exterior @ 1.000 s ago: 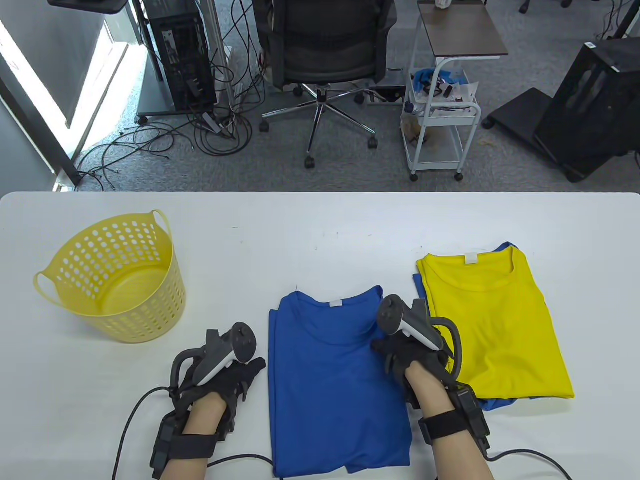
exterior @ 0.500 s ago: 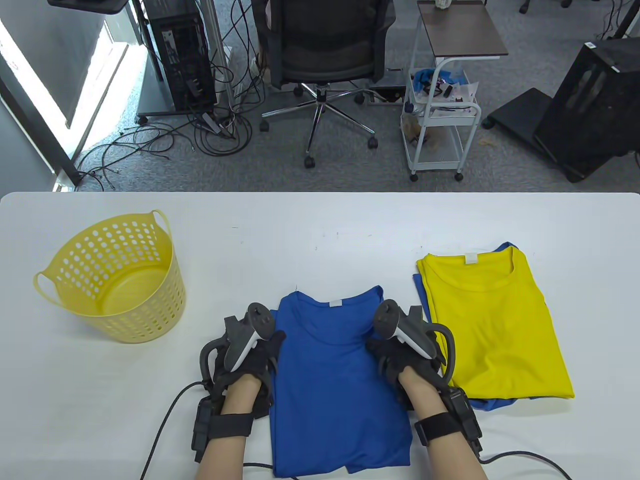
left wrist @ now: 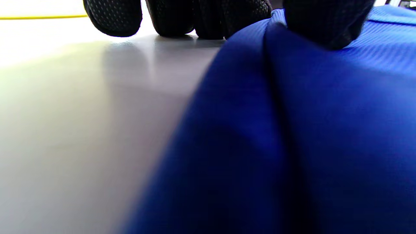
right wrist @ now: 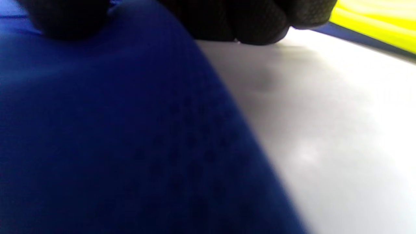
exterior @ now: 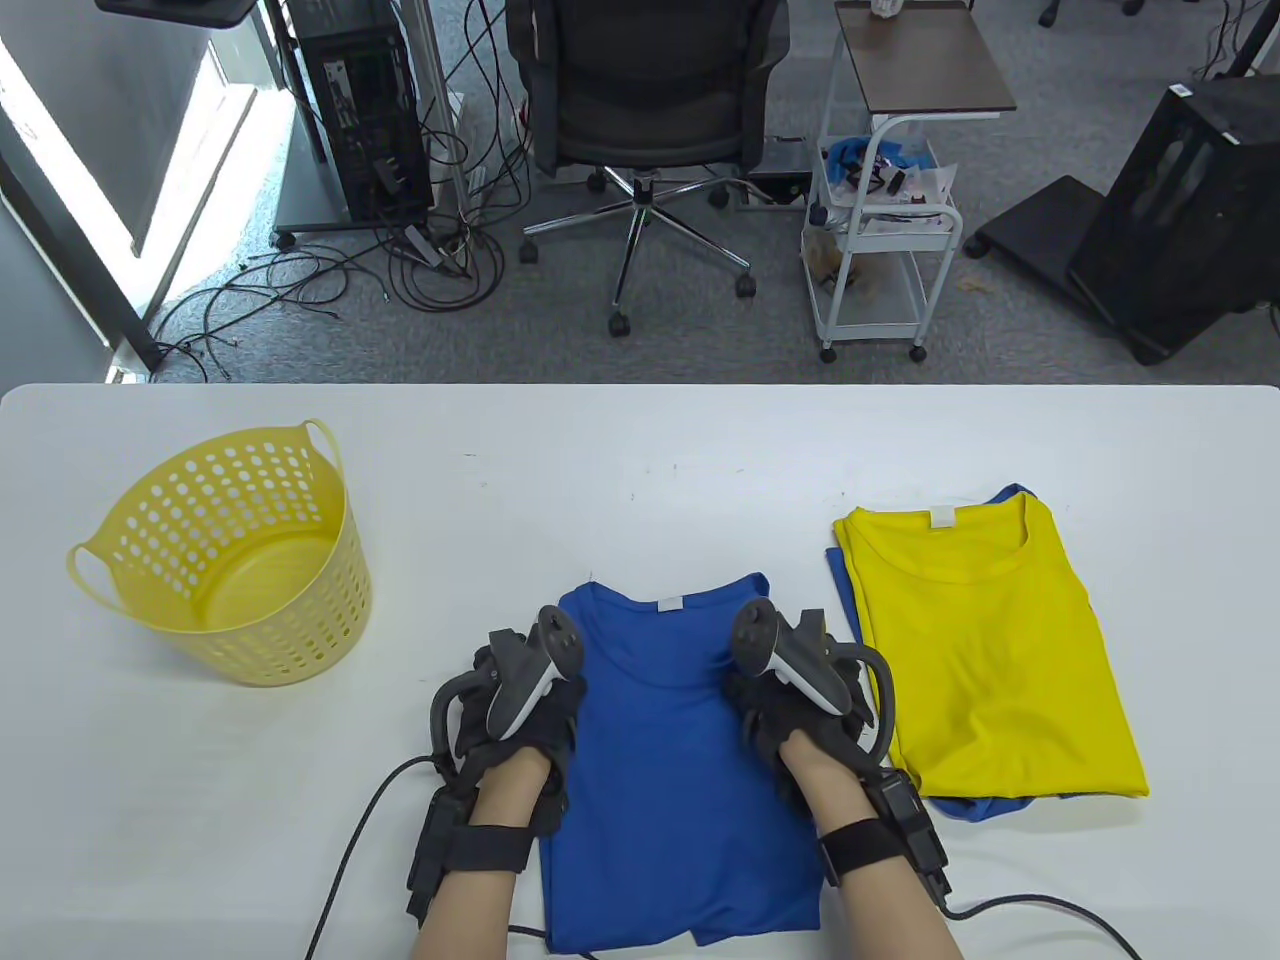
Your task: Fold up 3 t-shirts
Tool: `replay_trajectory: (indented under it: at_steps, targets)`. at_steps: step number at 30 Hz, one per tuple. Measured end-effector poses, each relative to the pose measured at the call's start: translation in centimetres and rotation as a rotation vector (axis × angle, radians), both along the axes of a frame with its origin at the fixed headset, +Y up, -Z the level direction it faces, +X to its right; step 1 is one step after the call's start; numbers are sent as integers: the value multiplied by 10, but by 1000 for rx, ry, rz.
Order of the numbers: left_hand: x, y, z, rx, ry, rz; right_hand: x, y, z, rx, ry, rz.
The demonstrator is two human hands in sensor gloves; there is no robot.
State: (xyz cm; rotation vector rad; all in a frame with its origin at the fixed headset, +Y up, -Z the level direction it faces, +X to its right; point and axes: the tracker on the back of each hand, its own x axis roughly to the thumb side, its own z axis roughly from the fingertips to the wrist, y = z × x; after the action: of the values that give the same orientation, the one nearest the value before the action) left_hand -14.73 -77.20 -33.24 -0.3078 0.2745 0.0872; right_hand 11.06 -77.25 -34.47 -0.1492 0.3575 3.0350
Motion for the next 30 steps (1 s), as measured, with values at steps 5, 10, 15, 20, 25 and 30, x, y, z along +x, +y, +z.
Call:
replay_trajectory:
  at_steps: [5, 10, 15, 20, 25, 30]
  targets:
    - [2, 1, -4, -5, 4, 1, 0, -2, -2, 14, -32, -13]
    - [12, 1, -2, 24, -28, -27, -20, -1, -1, 14, 65, -10]
    - [15, 1, -1, 38, -57, -32, -23, -3, 0, 8, 99, 12]
    - [12, 1, 1, 60, -76, -11, -21, 1, 4, 53, 110, -6]
    - [13, 17, 12, 220, -123, 108, -10, 38, 17, 161, 104, -31]
    - [34, 36, 24, 309, -206, 194, 12, 72, 41, 194, 112, 31]
